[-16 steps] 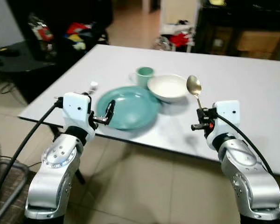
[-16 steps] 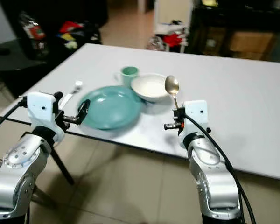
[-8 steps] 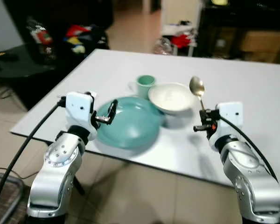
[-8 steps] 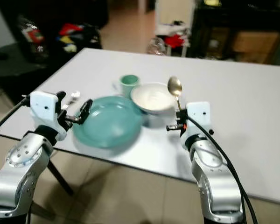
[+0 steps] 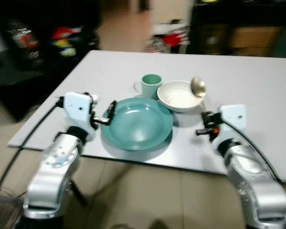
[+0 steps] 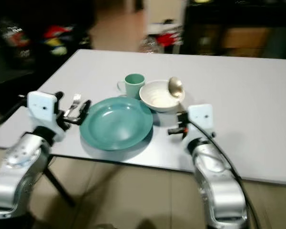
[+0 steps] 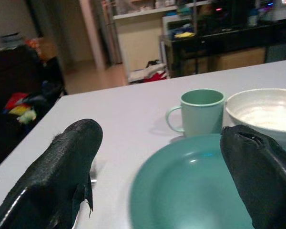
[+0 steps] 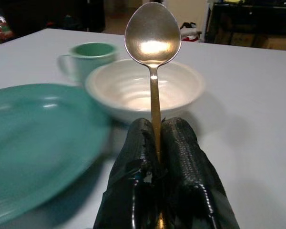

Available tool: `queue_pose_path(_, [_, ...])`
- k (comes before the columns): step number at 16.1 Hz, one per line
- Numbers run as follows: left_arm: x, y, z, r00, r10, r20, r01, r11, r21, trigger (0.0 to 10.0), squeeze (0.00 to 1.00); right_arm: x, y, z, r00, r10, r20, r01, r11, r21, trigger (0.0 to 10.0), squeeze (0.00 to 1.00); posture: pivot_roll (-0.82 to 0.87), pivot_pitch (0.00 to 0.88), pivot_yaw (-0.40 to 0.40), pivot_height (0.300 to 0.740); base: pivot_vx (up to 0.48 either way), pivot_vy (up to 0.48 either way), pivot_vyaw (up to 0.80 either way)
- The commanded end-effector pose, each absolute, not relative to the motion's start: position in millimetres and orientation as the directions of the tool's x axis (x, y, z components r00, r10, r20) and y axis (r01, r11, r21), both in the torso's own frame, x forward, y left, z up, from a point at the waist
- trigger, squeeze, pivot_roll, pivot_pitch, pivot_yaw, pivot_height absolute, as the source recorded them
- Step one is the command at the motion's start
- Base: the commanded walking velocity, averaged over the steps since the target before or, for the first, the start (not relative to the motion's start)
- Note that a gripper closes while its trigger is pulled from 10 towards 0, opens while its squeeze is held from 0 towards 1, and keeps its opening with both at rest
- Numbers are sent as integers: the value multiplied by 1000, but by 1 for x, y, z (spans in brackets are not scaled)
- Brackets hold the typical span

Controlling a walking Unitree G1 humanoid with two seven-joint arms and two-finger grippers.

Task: Setting the table

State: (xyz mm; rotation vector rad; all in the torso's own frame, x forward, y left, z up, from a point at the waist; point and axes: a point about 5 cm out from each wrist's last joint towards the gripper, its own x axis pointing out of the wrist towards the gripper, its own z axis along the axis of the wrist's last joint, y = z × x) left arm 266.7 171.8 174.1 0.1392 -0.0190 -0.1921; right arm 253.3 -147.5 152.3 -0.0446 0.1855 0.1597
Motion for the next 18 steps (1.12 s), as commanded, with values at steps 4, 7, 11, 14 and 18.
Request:
queue_pose_path(4, [265, 175, 172, 986, -162, -35, 166, 967, 192, 10000, 0, 253, -146, 156, 965, 190, -179, -199, 979, -34, 10000, 0, 17, 0, 53, 740, 0, 120, -600])
queue_pose_path(7, [259, 175, 172, 982, -183, -38, 186, 974, 132, 10000, 0, 255, -148, 154, 950, 213, -228, -230, 972, -50, 10000, 0, 18, 0, 51, 740, 0, -245, 0])
queue_pose_path(11, [250, 164, 169, 942, -322, -96, 332, 935, 122, 10000, 0, 255, -151, 144, 899, 272, -344, -298, 954, -22, 10000, 0, 25, 0, 42, 740, 0, 0, 0])
queue_pose_path(14, [243, 157, 166, 891, -427, -155, 444, 890, 104, 10000, 0, 267, -150, 135, 835, 328, -442, -371, 928, -13, 10000, 0, 24, 0, 43, 740, 0, 0, 0])
queue_pose_path(18, [231, 155, 160, 819, -519, -245, 553, 828, 95, 10000, 0, 293, -144, 123, 762, 371, -531, -409, 911, 50, 10000, 0, 33, 0, 38, 740, 0, 0, 0])
